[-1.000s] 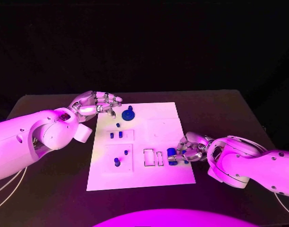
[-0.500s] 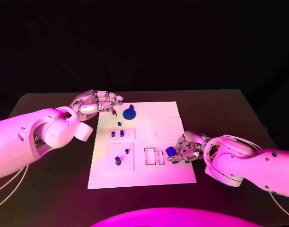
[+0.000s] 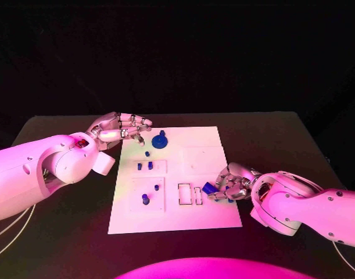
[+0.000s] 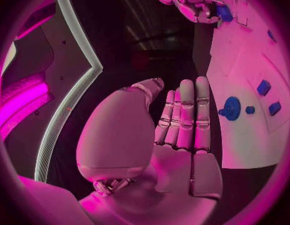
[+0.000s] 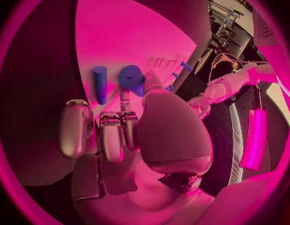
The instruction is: Assemble the parts on the task board
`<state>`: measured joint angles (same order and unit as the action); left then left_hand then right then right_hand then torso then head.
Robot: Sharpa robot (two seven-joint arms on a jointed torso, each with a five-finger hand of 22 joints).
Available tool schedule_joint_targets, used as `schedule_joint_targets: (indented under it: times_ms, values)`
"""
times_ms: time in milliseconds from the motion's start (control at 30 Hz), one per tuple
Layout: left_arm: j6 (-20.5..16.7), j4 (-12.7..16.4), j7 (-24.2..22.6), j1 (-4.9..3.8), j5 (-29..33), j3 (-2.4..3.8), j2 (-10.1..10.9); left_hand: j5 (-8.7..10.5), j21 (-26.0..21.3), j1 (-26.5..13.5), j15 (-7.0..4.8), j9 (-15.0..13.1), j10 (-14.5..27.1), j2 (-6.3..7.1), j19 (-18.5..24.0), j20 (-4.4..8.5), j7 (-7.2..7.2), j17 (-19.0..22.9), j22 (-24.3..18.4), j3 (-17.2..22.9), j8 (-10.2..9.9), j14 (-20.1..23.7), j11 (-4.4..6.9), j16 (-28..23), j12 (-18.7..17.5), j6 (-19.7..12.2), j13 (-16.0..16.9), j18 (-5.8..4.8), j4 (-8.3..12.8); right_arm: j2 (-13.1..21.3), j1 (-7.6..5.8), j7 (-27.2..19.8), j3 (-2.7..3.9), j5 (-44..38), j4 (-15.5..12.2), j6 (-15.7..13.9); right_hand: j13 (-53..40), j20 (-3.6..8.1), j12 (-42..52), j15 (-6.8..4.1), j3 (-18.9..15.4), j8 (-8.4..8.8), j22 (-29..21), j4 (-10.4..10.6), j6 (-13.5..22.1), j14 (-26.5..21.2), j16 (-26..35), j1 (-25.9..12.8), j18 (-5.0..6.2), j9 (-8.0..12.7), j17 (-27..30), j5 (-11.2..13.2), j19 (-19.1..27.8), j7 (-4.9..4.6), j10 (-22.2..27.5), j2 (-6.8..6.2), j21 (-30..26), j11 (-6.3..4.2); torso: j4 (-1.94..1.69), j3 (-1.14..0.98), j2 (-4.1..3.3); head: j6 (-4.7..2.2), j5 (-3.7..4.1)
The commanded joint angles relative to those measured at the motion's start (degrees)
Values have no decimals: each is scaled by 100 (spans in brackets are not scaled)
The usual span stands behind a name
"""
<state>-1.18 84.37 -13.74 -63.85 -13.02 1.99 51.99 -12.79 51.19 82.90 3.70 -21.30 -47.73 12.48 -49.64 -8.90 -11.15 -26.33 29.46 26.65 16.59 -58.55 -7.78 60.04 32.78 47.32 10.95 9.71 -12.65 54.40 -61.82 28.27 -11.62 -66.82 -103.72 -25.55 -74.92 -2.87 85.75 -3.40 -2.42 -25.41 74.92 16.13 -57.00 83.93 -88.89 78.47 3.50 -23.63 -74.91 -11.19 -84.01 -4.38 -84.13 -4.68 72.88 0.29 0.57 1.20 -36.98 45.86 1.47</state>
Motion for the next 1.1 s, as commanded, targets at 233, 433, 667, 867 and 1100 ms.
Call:
schedule_joint_targets:
  times_ms: [233, 433, 667, 867, 1100]
  values:
    - [120, -5, 5, -2, 64, -3, -13, -3, -19, -16, 2, 6, 52, -44, -16, -43, 5, 9, -5, -4, 37, 17, -4, -19, -19, -36, -8, 78, -18, 25, -131, -305, 9, 877, -246, -392, -970, 48, 32, -40, 9, -47, 1062, 60, -103, 553, -32, -180, -47, -55, -1251, -8, -173, 34, -255, 131, 18, -50, 5, 3, 0, -27, -7]
    - [129, -9, 4, -2, 64, -6, -17, -3, -19, -16, 2, 6, 52, -44, -16, -43, 5, 9, -5, -4, 37, 17, -4, -19, -19, -36, -8, 78, -18, -144, -174, -315, 13, 1078, -266, -196, -997, 52, 47, -46, 22, -51, 1072, 59, -117, 556, -37, -271, -52, -62, -1268, -13, -181, 45, -273, 214, 41, -57, 6, 4, 0, -22, -17]
    - [138, -6, 5, -2, 65, -9, -24, -7, -27, -11, 2, 6, 57, -45, -18, -44, 8, 9, -10, -4, 41, 19, -3, -21, -18, -36, -11, 79, -19, -428, -178, -222, 15, 1153, -151, 92, -1035, 60, 69, -55, 32, -64, 1089, 59, -145, 562, -45, -373, -60, -74, -1295, -12, -196, 59, -298, 298, 90, -70, -7, 9, -1, -25, -34]
    - [187, -2, 1, -2, 49, -10, -25, -9, -33, 20, -3, 6, 59, -40, -21, -42, 13, 9, -14, 1, 47, 22, 1, -23, -15, -38, -13, 81, 0, -667, -168, -88, 16, 1109, 24, 225, -1055, 70, 80, -69, 15, -89, 1092, 62, -178, 561, -43, -492, -59, -93, -1288, -6, -197, 75, -316, 334, 82, -86, -7, 11, -6, -11, -76]
    - [265, 0, -6, -2, 28, -10, -21, -9, -35, 39, -4, 6, 61, -36, -23, -41, 15, 9, -15, 3, 50, 25, 2, -24, -13, -38, -14, 82, 13, -822, -156, -5, 16, 1073, 153, 342, -1059, 74, 81, -71, -1, -93, 1092, 64, -176, 559, -39, -557, -57, -100, -1277, -5, -196, 76, -319, 342, 72, -86, -2, 8, 1, 4, -82]
